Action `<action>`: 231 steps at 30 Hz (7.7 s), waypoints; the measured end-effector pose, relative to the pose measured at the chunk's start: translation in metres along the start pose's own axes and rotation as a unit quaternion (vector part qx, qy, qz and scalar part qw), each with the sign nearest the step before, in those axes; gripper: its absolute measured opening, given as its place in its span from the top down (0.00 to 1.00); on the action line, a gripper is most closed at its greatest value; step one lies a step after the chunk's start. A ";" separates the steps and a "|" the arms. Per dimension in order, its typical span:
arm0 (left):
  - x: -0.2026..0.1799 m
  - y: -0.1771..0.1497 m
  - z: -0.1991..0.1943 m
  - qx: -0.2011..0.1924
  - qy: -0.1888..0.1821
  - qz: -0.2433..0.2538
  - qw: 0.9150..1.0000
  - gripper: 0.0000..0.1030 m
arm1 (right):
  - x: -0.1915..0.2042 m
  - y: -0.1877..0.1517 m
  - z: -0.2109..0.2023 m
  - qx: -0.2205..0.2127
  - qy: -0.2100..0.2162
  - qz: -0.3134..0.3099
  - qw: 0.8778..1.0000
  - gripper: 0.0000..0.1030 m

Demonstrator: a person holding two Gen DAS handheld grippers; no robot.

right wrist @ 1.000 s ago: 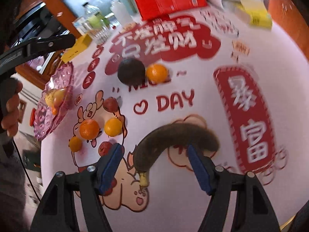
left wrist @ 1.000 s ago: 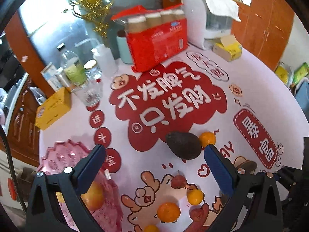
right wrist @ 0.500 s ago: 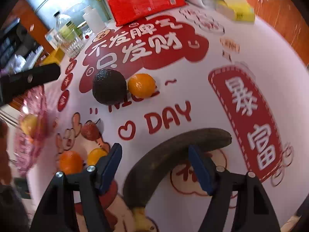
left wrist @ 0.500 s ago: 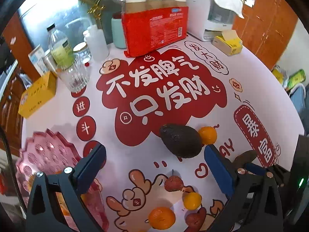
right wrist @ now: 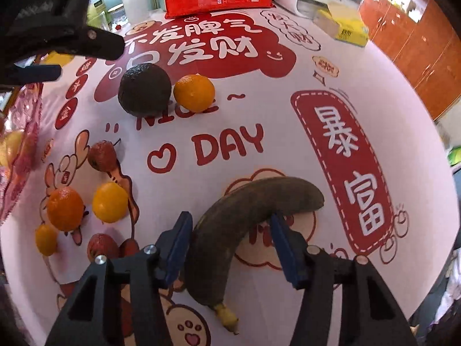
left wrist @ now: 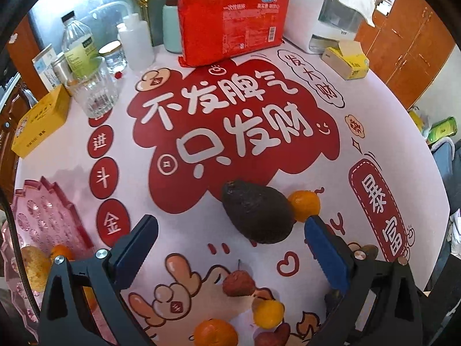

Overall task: Organize fruits
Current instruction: 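Grasp the dark banana with the right tool while the left tool grasps the avocado, then lift the avocado and banana and carry both over the pink bowl, then lower the avocado and banana into the bowl and open both tools, then move both tools away from the bowl toward the oranges on the cloth, then grasp a large orange with the left tool while the right tool grasps another orange, then lift both oranges and carry them over the pink bowl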

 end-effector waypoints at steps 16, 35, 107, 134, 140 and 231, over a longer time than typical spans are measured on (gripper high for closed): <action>-0.010 -0.006 0.062 0.090 -0.054 -0.113 0.988 0.29 | -0.005 -0.007 0.000 -0.005 0.094 0.027 0.995 0.58; -0.002 -0.015 0.033 0.053 -0.084 -0.171 0.980 0.40 | -0.003 -0.006 -0.022 -0.035 0.182 0.011 0.983 0.66; 0.295 -0.128 -0.100 -0.035 0.059 -0.193 0.979 0.24 | 0.302 0.082 -0.083 -0.111 0.282 -0.297 0.906 0.49; 0.237 -0.155 -0.211 -0.101 0.104 -0.168 0.975 0.09 | 0.245 0.042 -0.157 -0.163 0.274 -0.262 0.911 0.49; 0.207 -0.164 -0.218 -0.100 0.102 -0.150 0.978 0.09 | 0.212 0.024 -0.165 -0.168 0.265 -0.245 0.917 0.49; 0.014 -0.161 -0.117 -0.071 0.104 -0.221 0.967 0.60 | 0.014 0.034 -0.096 -0.144 0.261 -0.253 0.920 0.65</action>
Point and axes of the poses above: each gripper's, at about its wrist camera, not at the fingertips, and z roughly the way its jaws point, x to its left, y to its top, the point moved 7 cm from there along z, roughly the way its jaws point, and after that the axes turned 9 degrees about -z, right-handed, at the moved point
